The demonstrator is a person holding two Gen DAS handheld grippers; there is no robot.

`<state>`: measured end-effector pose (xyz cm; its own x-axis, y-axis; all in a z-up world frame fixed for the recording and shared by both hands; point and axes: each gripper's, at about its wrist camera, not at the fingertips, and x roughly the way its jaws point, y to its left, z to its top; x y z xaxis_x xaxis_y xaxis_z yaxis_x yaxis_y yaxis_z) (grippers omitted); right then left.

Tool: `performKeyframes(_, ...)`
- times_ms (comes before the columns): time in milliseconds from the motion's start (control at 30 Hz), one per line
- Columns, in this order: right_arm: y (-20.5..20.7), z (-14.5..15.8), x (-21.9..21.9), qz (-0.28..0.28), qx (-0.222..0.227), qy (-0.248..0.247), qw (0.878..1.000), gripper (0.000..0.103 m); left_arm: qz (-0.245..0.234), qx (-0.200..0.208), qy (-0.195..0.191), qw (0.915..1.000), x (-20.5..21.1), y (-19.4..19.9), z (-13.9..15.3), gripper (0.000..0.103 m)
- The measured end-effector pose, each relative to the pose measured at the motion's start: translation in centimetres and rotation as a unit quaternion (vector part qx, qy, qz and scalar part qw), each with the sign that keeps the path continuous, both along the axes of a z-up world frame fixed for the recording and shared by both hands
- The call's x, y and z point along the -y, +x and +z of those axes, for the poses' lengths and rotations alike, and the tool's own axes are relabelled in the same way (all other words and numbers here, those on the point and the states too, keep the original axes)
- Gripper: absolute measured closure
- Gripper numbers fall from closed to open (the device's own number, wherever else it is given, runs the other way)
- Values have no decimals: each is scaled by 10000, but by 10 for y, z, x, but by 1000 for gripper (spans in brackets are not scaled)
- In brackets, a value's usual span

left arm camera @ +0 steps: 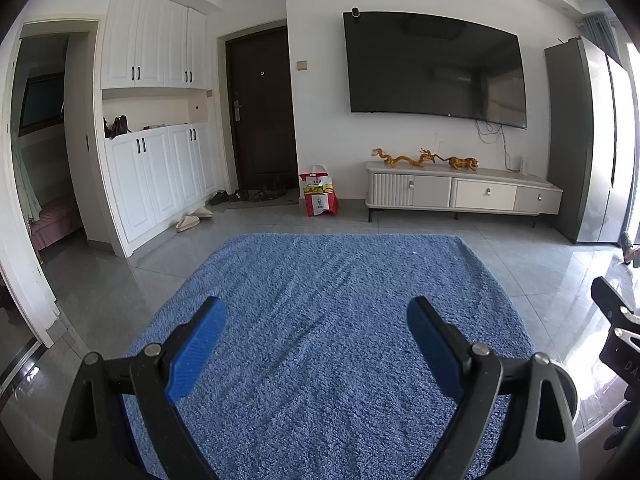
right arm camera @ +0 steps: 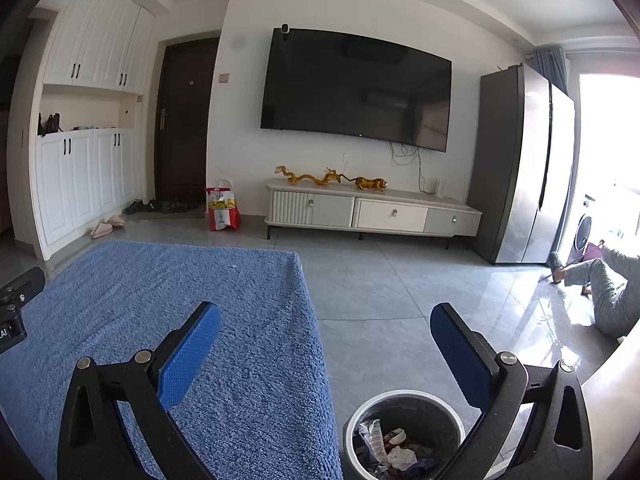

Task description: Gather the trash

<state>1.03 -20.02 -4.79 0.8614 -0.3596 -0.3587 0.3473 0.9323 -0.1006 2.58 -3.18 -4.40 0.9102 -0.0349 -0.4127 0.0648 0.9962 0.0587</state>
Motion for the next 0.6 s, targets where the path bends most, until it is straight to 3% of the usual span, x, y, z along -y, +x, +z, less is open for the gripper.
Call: performKeyframes(600,0,-6,3,10,-76,6,10000,0,10,-136,-28,9999,-5,4,-5,11)
